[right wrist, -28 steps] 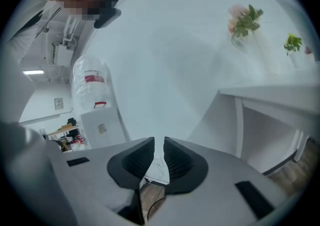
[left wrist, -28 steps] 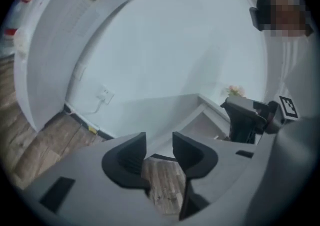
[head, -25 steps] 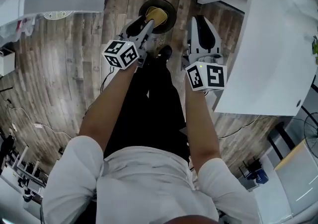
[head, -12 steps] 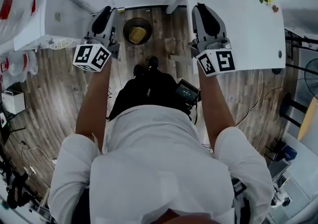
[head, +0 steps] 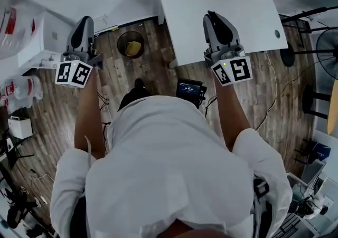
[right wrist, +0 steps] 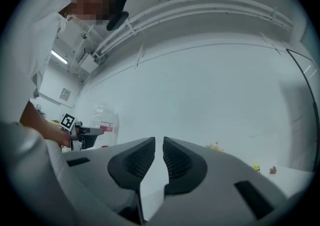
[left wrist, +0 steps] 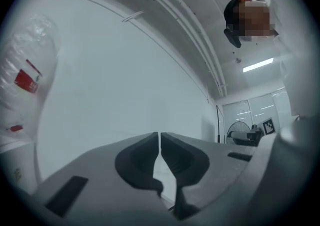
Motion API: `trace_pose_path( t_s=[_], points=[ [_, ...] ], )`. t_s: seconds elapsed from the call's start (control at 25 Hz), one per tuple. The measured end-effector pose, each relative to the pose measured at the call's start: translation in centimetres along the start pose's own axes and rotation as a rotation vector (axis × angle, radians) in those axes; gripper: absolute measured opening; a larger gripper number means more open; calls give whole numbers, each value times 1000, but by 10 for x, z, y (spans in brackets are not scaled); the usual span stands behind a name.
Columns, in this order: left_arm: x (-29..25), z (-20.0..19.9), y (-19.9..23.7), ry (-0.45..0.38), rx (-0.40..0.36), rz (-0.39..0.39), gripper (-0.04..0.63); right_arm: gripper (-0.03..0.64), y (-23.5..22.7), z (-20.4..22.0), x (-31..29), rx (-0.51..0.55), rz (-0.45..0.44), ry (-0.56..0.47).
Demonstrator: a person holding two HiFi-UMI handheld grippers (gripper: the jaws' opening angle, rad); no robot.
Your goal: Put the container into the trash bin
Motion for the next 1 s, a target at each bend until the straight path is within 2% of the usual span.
trace_pose_path(
  t_s=[0.12, 0.24, 0.44, 0.68, 0.8, 1.0],
  points=[
    [15, -7, -54, 3, -46, 4, 15, 71, -20, -6, 54, -1, 21, 4],
    [30, 3, -106, 50, -76, 16, 14, 71, -43, -7, 106, -13, 52, 7],
    [70, 20, -164, 120, -127, -6, 14, 69, -52, 0, 159, -27, 55, 12],
    [119, 50, -198, 174, -118, -86, 15, 61, -28, 30, 196, -76, 28, 51],
    [142, 64, -202, 193, -72, -120, 15, 58, -7, 47, 206, -96, 24, 76],
    [155, 74, -202, 238, -58, -88, 15, 41, 24, 60, 205, -114, -1, 128]
  ],
)
Point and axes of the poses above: the fingertips, and each gripper's own axes: x backward along the fingers, y to its left, z out of its underside, the point moved 1 cm from there along x, backward along the fingers, and after that the axes turned 2 degrees about -y, right-handed, at the moved point
